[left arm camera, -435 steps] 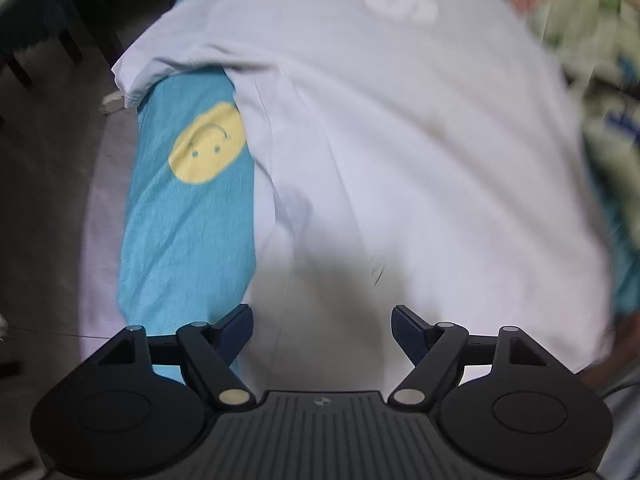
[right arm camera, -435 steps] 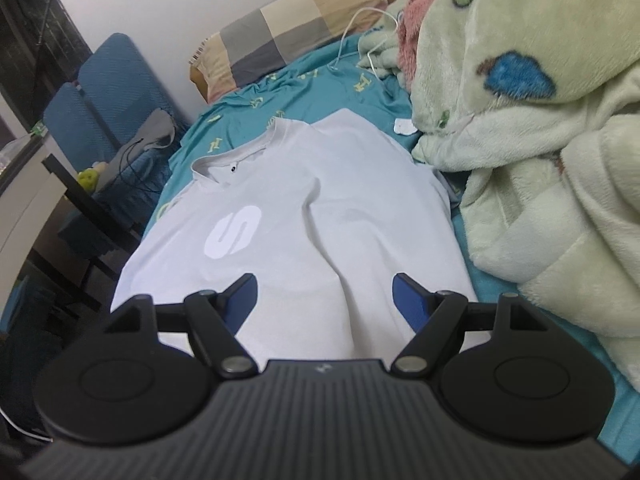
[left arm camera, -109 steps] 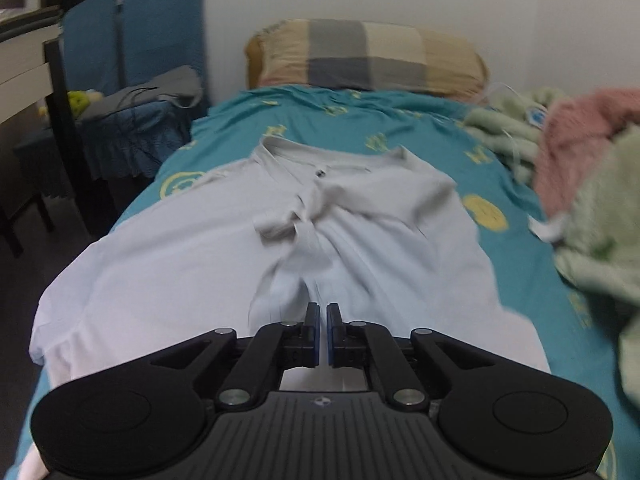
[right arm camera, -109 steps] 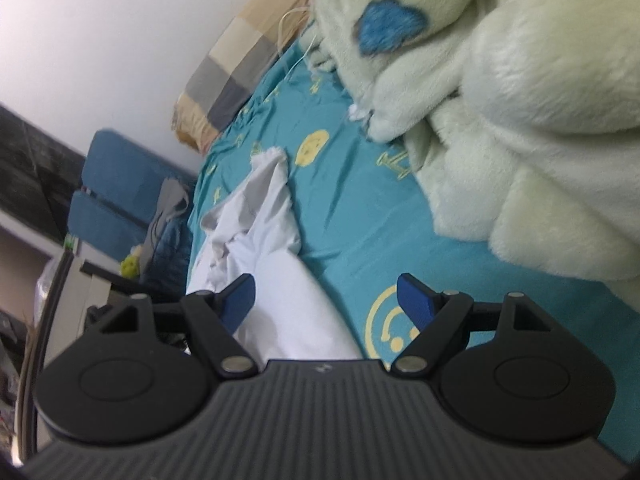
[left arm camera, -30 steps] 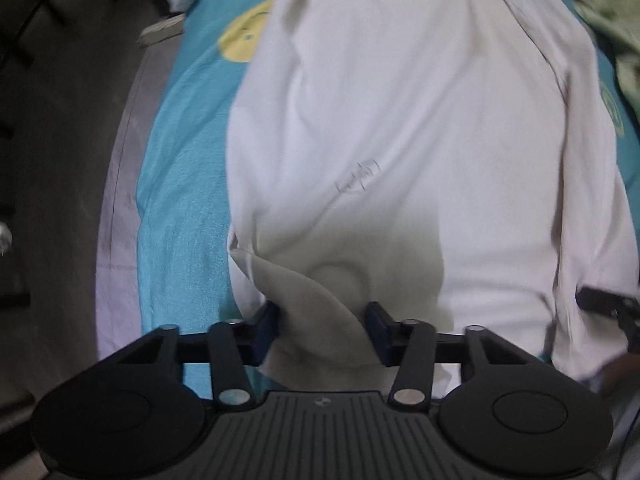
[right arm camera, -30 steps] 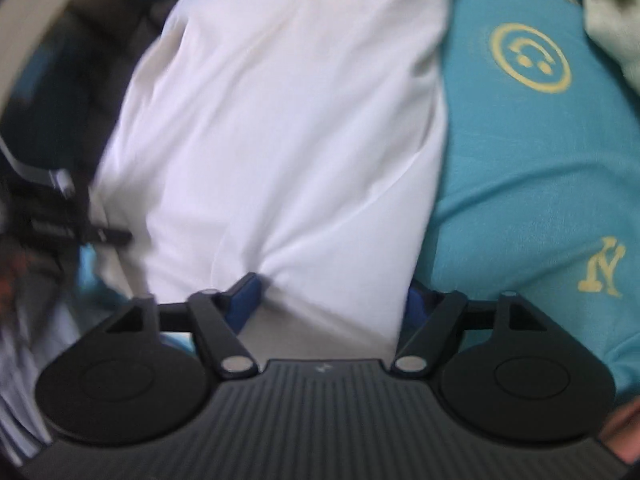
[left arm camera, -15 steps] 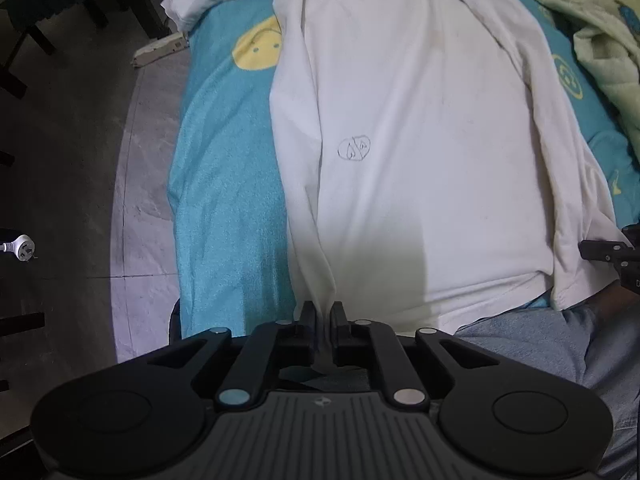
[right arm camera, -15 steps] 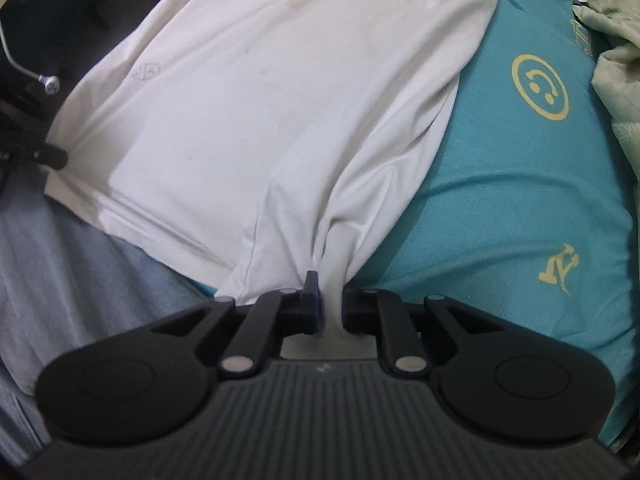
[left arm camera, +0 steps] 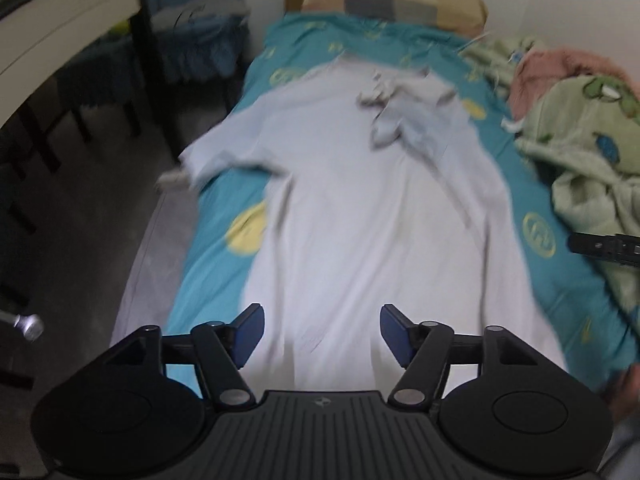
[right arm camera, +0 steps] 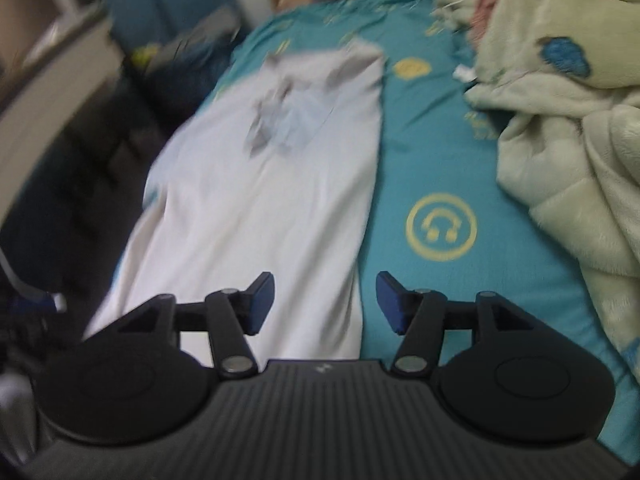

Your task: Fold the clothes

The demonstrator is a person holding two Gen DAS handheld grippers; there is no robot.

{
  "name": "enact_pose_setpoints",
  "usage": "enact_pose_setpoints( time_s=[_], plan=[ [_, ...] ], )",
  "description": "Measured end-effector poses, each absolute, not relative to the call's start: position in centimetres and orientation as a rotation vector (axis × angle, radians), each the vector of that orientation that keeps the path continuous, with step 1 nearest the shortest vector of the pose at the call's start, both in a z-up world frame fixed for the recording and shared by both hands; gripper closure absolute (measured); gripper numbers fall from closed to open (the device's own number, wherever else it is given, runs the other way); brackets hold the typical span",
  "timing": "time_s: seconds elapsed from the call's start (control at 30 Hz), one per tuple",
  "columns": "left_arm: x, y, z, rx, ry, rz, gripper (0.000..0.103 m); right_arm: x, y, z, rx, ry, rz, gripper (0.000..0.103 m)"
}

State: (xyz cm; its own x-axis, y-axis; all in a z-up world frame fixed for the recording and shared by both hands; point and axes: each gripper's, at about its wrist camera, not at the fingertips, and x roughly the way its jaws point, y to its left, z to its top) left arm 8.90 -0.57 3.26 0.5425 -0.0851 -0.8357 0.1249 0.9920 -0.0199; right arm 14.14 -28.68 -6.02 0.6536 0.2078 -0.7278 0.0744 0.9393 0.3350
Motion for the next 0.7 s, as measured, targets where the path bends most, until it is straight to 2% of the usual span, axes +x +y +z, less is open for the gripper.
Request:
enact_pose_setpoints(
  time_s=[0.1, 0.2, 0.3, 0.37, 0.47, 0.5, 0.53, 0.57, 0.63, 0.7],
  plan=[
    [11.8, -5.4, 0.9, 0.023, 0.897, -0.196, 0.034, 14.6, -30.2, -8.0, 0.462, 0.815, 0.030, 0.044],
    [15.6, -9.3, -3.5, -0.014, 0.895, -0.263, 0.035, 14.9, -31.4, -9.7, 0.507, 0.806, 0.028, 0.045],
    [19.4, -12.5, -8.2, -0.051, 0.946, -0.300, 0.040, 15.0, -33.1, -10.4, 0.539, 0.796, -0.034, 0.043],
    [21.5, -13.8, -10.8, -0.066, 0.957, -0.321, 0.048, 15.3, -34.2, -11.1, 0.585, 0.796, -0.056, 0.042],
    [23.0, -14.5, -12.6, -0.107, 0.938, -0.329, 0.049, 15.9, -35.0, -11.8, 0.646, 0.793, -0.042, 0.042],
    [23.2, -14.4, -12.7, -0.126, 0.927, -0.353, 0.052, 16.0, -35.0, -11.8, 0.653, 0.790, -0.039, 0.042],
    [23.4, -14.4, -12.8, -0.144, 0.916, -0.377, 0.063, 16.2, -35.0, -11.8, 0.656, 0.786, -0.036, 0.042],
    [23.6, -14.4, -13.0, -0.163, 0.905, -0.400, 0.068, 16.3, -35.0, -11.7, 0.659, 0.782, -0.034, 0.042],
    [23.9, -14.3, -13.2, -0.189, 0.891, -0.439, 0.074, 16.5, -35.0, -11.6, 0.667, 0.773, -0.030, 0.042],
    [24.1, -14.3, -13.3, -0.201, 0.889, -0.469, 0.093, 16.5, -35.1, -11.7, 0.680, 0.770, -0.030, 0.042]
  ],
)
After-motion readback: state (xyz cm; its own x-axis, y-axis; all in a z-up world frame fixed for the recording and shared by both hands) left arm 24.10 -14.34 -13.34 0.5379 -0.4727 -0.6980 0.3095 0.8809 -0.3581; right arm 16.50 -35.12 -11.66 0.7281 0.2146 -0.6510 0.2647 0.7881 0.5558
